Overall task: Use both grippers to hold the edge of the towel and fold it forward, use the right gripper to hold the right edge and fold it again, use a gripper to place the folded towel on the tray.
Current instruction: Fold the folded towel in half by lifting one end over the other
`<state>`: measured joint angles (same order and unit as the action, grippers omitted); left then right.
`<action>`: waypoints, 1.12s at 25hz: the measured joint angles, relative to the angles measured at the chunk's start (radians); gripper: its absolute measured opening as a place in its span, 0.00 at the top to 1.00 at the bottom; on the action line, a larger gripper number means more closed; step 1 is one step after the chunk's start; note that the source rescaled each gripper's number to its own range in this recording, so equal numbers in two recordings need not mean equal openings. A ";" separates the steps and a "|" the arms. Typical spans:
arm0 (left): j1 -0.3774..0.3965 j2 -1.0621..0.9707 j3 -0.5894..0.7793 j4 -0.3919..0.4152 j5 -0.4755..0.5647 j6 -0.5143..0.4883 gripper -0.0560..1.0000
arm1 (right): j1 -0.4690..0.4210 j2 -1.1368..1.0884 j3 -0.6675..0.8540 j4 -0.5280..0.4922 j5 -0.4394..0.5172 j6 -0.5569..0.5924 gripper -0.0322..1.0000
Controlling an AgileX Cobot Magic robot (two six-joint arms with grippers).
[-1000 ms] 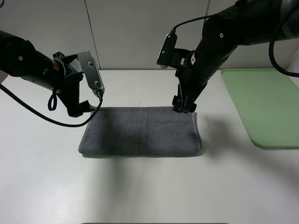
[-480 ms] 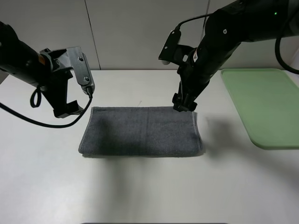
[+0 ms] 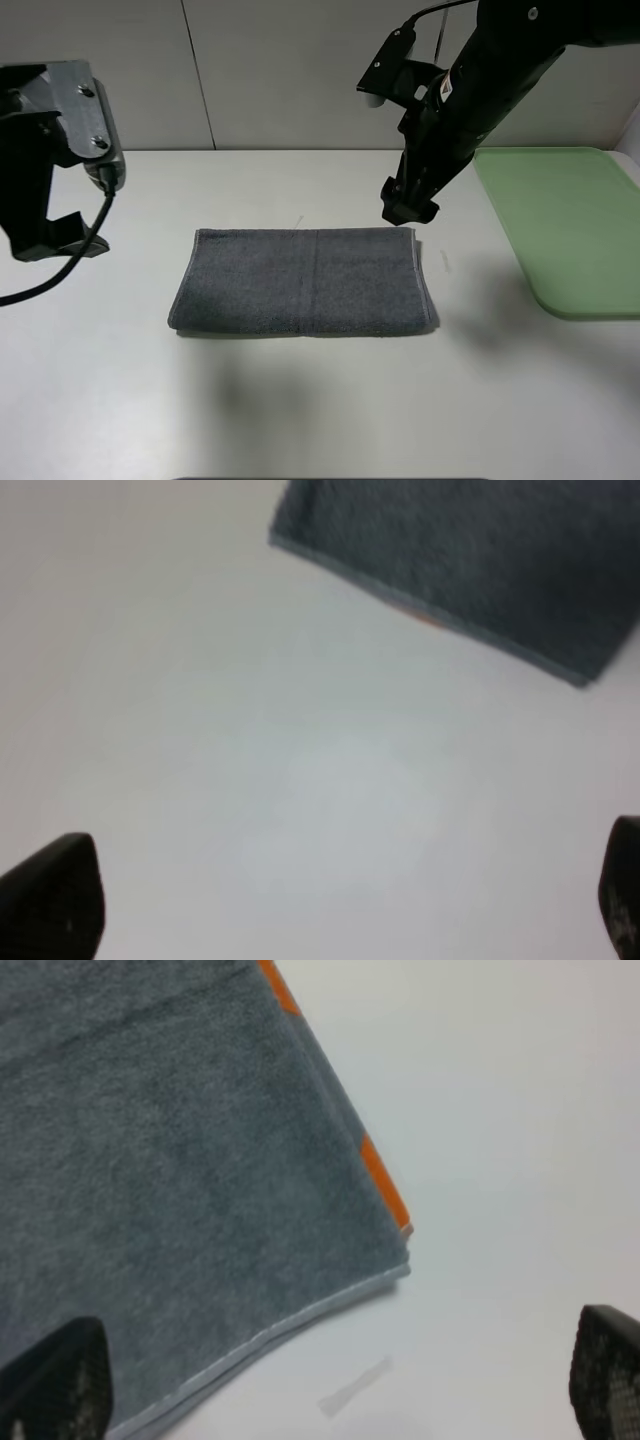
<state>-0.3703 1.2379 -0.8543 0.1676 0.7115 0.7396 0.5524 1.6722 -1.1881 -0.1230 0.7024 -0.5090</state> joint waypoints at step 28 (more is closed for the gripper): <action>0.000 -1.001 0.109 -0.030 0.461 -0.753 0.00 | 0.000 -0.017 0.000 0.149 0.158 0.234 0.00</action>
<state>-0.3703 0.2369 -0.7457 0.1378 1.1725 -0.0135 0.5524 1.6552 -1.1881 0.0263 0.8603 -0.2754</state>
